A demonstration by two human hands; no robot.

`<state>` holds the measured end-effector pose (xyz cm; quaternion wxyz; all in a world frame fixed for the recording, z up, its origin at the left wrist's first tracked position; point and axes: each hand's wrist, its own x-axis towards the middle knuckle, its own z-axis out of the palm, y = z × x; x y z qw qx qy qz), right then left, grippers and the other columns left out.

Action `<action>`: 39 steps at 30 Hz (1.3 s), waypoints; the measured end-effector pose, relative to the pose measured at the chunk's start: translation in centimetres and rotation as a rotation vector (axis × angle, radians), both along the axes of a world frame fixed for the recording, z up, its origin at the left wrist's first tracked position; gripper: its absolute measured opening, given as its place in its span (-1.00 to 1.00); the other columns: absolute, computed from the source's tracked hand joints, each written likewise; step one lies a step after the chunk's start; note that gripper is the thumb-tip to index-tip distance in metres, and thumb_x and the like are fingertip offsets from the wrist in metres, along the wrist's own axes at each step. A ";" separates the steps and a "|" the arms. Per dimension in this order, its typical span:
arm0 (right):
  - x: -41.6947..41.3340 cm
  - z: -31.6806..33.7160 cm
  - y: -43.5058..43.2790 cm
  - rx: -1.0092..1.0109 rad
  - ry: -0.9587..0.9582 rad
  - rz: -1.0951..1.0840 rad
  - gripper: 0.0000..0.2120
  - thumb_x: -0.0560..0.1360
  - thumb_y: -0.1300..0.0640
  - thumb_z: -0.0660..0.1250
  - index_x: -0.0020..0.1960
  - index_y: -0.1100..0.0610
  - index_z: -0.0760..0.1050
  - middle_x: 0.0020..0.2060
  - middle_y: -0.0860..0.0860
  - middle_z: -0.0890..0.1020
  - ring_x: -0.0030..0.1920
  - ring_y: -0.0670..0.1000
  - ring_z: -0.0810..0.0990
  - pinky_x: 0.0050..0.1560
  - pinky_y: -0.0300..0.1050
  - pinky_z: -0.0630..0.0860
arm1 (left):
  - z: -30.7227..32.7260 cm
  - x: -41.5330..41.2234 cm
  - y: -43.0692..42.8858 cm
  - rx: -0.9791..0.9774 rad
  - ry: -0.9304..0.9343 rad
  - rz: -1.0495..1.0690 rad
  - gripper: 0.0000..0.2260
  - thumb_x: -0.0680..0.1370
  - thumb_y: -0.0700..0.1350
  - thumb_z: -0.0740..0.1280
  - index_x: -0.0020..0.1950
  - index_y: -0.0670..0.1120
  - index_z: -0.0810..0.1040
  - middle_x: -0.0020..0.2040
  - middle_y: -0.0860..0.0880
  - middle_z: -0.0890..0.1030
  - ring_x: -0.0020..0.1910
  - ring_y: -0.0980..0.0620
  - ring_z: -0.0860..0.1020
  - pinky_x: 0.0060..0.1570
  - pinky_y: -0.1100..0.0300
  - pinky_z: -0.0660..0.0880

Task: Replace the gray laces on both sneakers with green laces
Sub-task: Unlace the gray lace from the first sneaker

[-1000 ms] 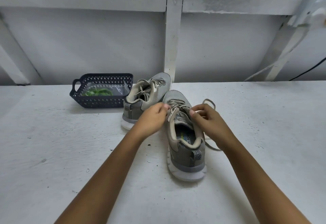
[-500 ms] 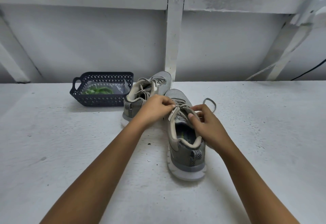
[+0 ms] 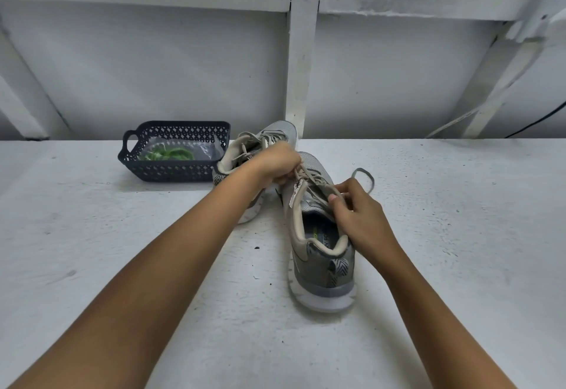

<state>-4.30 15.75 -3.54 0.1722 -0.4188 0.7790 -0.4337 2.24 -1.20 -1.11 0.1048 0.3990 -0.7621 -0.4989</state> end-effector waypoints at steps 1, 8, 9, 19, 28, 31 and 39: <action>0.0 -0.1 0.0 -0.001 0.001 -0.003 -0.93 0.57 0.10 0.20 0.00 0.06 0.43 -0.06 0.02 0.58 -0.08 -0.02 0.54 -0.10 -0.10 0.43 | 0.1 -0.1 -0.1 0.051 0.055 0.030 -0.72 0.58 -0.29 0.17 -0.34 -0.13 0.40 -0.41 -0.08 0.40 -0.55 0.08 0.34 -0.54 0.31 0.24; -0.1 -0.5 0.1 -0.043 -0.022 -0.032 -0.95 0.55 0.10 0.24 -0.06 0.02 0.47 -0.11 -0.02 0.61 -0.08 -0.03 0.56 -0.05 -0.09 0.45 | 0.3 1.0 0.8 0.094 0.127 0.045 -0.86 0.60 -0.19 0.18 -0.13 -0.01 0.36 -0.20 -0.05 0.53 -0.38 0.08 0.45 -0.37 0.23 0.36; 0.0 -0.6 0.0 -0.052 -0.026 -0.040 -0.95 0.55 0.10 0.25 -0.07 0.02 0.47 -0.12 -0.02 0.61 -0.08 -0.03 0.56 -0.06 -0.10 0.45 | 0.4 1.4 0.8 0.065 0.106 0.031 -0.86 0.61 -0.17 0.18 -0.15 -0.02 0.38 -0.21 -0.06 0.53 -0.37 0.08 0.45 -0.36 0.23 0.38; -0.1 -1.4 0.0 -0.115 -0.052 -0.100 -0.93 0.50 0.08 0.31 -0.06 0.00 0.57 -0.16 -0.12 0.64 -0.12 -0.23 0.56 -0.18 -0.41 0.40 | 0.0 2.9 1.5 -0.106 0.075 0.021 -0.79 0.58 -0.14 0.29 -0.25 -0.12 0.54 -0.32 -0.06 0.57 -0.37 0.11 0.53 -0.55 0.41 0.37; -0.1 -1.5 0.0 -0.127 -0.057 -0.098 -0.93 0.50 0.07 0.32 -0.06 -0.03 0.58 -0.13 -0.08 0.65 -0.07 -0.13 0.59 -0.09 -0.25 0.46 | 0.2 3.5 1.1 0.066 0.105 0.009 -0.79 0.55 -0.02 0.33 -0.15 -0.14 0.59 -0.22 -0.04 0.61 -0.25 0.09 0.56 -0.36 0.28 0.52; -0.1 -1.5 0.0 -0.125 -0.055 -0.098 -0.93 0.50 0.08 0.32 -0.07 -0.03 0.58 -0.15 -0.07 0.65 -0.09 -0.14 0.58 -0.12 -0.31 0.44 | -0.4 3.8 1.4 -0.031 0.064 -0.017 -0.88 0.51 -0.12 0.40 -0.20 -0.12 0.62 -0.32 -0.03 0.59 -0.31 0.11 0.54 -0.42 0.35 0.48; -0.2 -1.5 0.1 -0.127 -0.058 -0.096 -0.91 0.50 0.08 0.32 -0.03 -0.01 0.60 -0.13 -0.09 0.65 -0.10 -0.20 0.57 -0.12 -0.36 0.43 | 0.2 3.8 1.5 0.212 0.421 0.258 -0.81 0.58 -0.23 0.26 -0.22 -0.18 0.54 -0.31 -0.05 0.56 -0.48 0.20 0.53 -0.45 0.36 0.48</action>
